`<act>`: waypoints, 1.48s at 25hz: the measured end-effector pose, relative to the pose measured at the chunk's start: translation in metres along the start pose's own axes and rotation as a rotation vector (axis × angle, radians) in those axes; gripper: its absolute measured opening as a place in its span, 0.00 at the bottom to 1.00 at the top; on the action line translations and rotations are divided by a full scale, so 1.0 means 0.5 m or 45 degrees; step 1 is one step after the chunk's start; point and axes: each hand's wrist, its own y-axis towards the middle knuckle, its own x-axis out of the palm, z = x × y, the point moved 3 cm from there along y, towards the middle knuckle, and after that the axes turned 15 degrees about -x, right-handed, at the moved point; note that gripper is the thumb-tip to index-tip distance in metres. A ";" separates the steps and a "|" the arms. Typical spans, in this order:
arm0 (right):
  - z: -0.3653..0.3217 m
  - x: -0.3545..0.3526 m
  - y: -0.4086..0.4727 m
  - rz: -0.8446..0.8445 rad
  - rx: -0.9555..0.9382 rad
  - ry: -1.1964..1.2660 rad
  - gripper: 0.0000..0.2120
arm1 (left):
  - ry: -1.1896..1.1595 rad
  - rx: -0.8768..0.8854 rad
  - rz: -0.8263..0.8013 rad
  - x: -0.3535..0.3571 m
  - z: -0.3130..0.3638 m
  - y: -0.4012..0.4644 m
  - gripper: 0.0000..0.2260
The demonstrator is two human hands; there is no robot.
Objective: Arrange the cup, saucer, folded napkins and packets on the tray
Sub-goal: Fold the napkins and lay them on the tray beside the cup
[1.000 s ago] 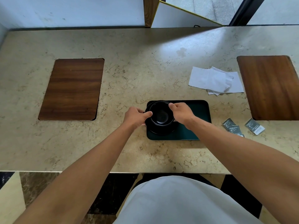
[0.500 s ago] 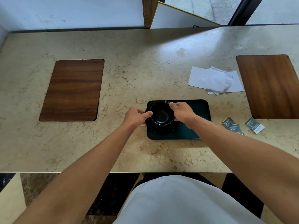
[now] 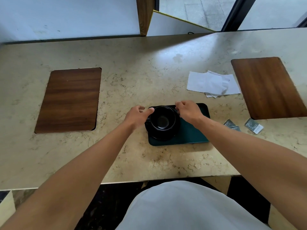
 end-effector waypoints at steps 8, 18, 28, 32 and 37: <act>-0.004 -0.060 -0.028 0.058 -0.079 -0.160 0.20 | 0.190 0.257 -0.047 0.041 0.120 -0.008 0.30; 0.081 -0.162 -0.015 0.164 -0.021 -0.108 0.18 | 0.311 0.345 -0.067 0.121 0.229 -0.011 0.25; 0.242 -0.307 0.039 0.084 0.049 0.066 0.18 | 0.316 0.207 -0.047 0.296 0.345 -0.023 0.22; 0.284 -0.348 0.075 0.008 0.040 0.086 0.17 | 0.266 0.101 -0.014 0.343 0.363 -0.022 0.22; 0.305 -0.356 0.113 -0.067 0.045 0.111 0.16 | 0.242 0.025 -0.007 0.369 0.371 -0.008 0.20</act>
